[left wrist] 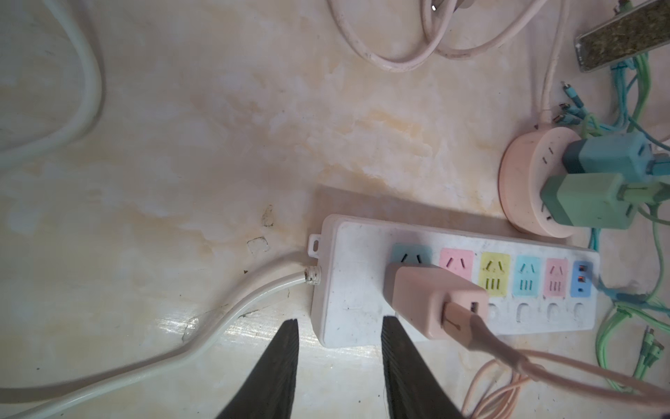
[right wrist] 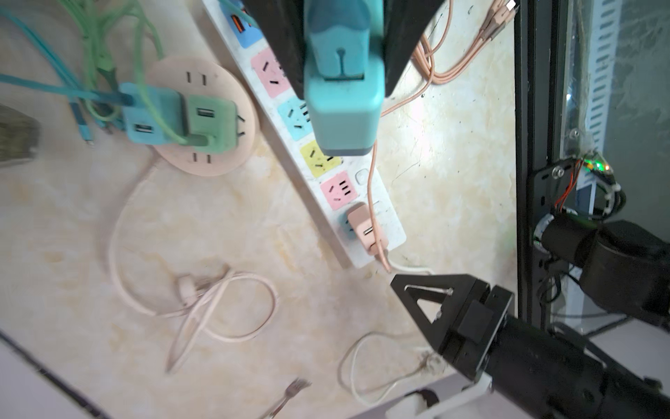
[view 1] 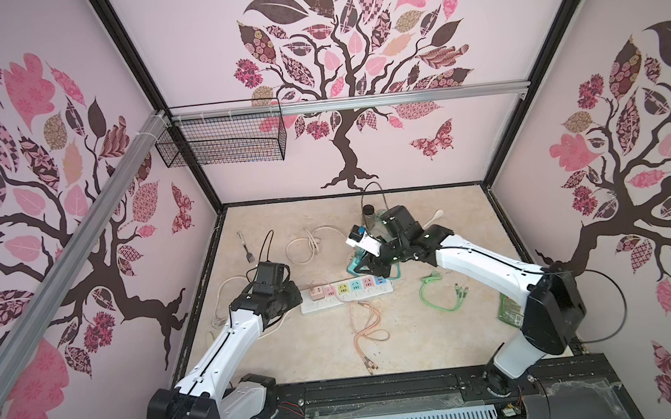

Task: Insert the plug

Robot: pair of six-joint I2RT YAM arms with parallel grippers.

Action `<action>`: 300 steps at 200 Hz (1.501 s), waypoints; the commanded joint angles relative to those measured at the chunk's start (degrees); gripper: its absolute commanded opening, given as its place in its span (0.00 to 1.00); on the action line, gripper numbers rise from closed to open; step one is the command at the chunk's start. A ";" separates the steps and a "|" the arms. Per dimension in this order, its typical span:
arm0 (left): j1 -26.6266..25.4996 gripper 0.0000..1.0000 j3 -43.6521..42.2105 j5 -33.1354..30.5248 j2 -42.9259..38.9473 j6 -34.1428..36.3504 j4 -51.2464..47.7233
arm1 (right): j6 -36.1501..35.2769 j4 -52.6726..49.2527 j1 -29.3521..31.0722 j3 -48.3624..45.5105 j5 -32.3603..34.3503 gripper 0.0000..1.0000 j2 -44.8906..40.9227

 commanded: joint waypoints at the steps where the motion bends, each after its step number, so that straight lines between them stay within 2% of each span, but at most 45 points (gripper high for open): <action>1: 0.20 0.37 -2.03 -1.17 1.65 -0.85 4.63 | -4.15 -3.33 0.78 2.75 1.45 0.06 3.29; 54: 0.22 0.33 -3.81 3.77 7.89 -0.23 10.67 | -10.06 -2.75 2.71 3.28 3.99 0.06 7.31; 120: 0.20 0.24 -3.28 5.65 13.78 1.55 13.15 | -16.29 -2.73 3.66 5.51 6.61 0.07 12.37; 167: 0.20 0.20 -3.67 5.87 15.78 1.56 14.73 | -17.48 -2.88 4.00 8.00 6.78 0.07 15.05; 300: 0.23 0.19 -3.24 4.71 15.89 2.68 13.95 | -19.65 -5.33 5.94 9.62 10.99 0.08 19.03</action>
